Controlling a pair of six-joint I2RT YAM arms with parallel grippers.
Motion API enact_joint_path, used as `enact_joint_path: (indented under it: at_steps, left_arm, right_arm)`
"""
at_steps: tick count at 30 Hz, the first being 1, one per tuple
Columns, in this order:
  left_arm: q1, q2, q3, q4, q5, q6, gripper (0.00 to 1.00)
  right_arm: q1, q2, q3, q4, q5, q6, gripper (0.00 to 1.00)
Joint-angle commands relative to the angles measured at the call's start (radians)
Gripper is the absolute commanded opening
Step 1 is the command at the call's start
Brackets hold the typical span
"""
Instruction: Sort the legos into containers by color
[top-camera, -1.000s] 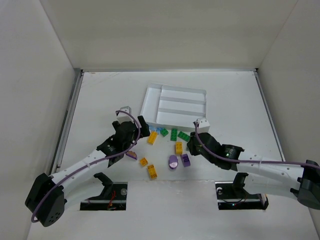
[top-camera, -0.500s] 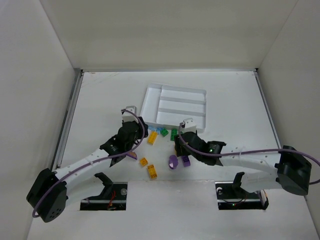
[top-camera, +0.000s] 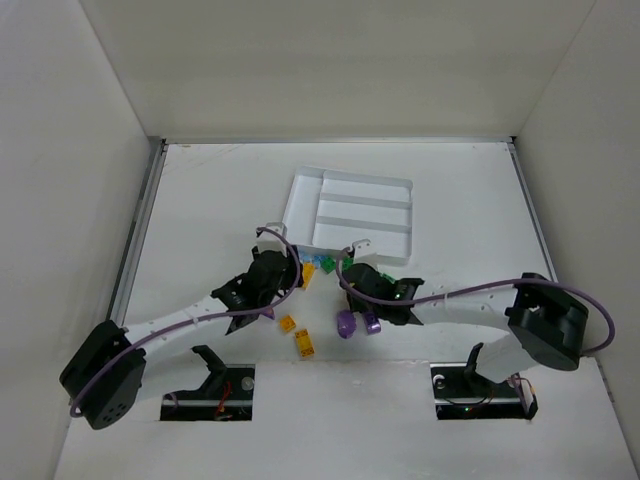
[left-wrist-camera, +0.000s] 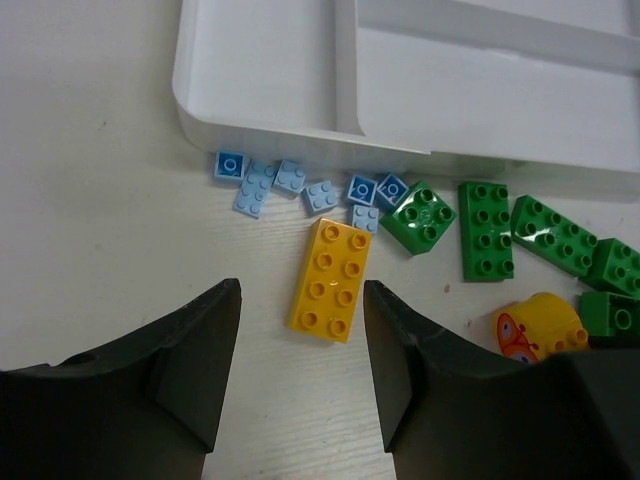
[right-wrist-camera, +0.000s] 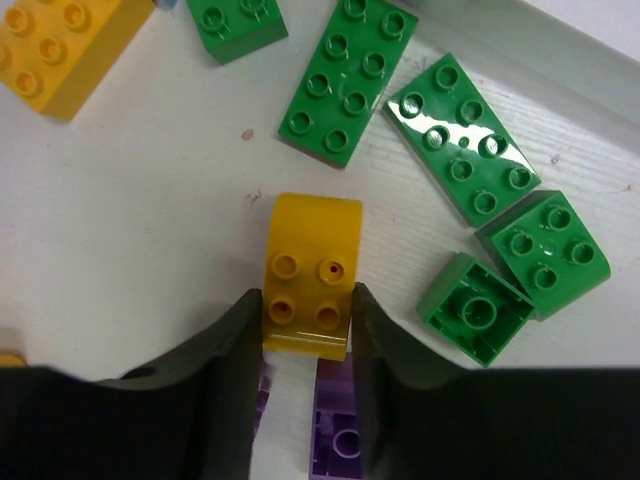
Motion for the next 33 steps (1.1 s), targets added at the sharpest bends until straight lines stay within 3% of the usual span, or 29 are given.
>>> enact_joint_path:
  at_steps: [1, 4, 10, 17, 25, 28, 33]
  left_arm:
    - [-0.012, 0.021, 0.005, 0.020, -0.027, 0.000, 0.50]
    - [-0.009, 0.044, 0.015, 0.011, -0.034, -0.006, 0.49]
    - [0.016, 0.070, 0.009, 0.035, -0.023, -0.041, 0.49]
    - [0.016, 0.057, -0.006, 0.037, -0.012, -0.064, 0.49]
    - [-0.007, 0.049, -0.014, 0.031, -0.009, -0.061, 0.50]
    - [-0.010, 0.079, -0.021, 0.041, -0.009, -0.067, 0.51]
    - [-0.028, 0.141, 0.005, 0.043, -0.012, -0.060, 0.55]
  right_arm:
    - [-0.009, 0.002, 0.050, 0.043, 0.028, 0.009, 0.26]
    - [-0.009, -0.073, 0.062, 0.045, 0.061, 0.005, 0.21]
    - [-0.115, -0.099, 0.125, 0.154, -0.067, -0.073, 0.22]
    - [-0.280, 0.186, 0.395, 0.333, -0.254, -0.112, 0.22]
    - [-0.350, 0.514, 0.758, 0.303, -0.269, -0.107, 0.24]
    - [-0.363, 0.602, 0.860, 0.284, -0.262, -0.098, 0.29]
    - [-0.376, 0.662, 0.960, 0.267, -0.259, -0.080, 0.52]
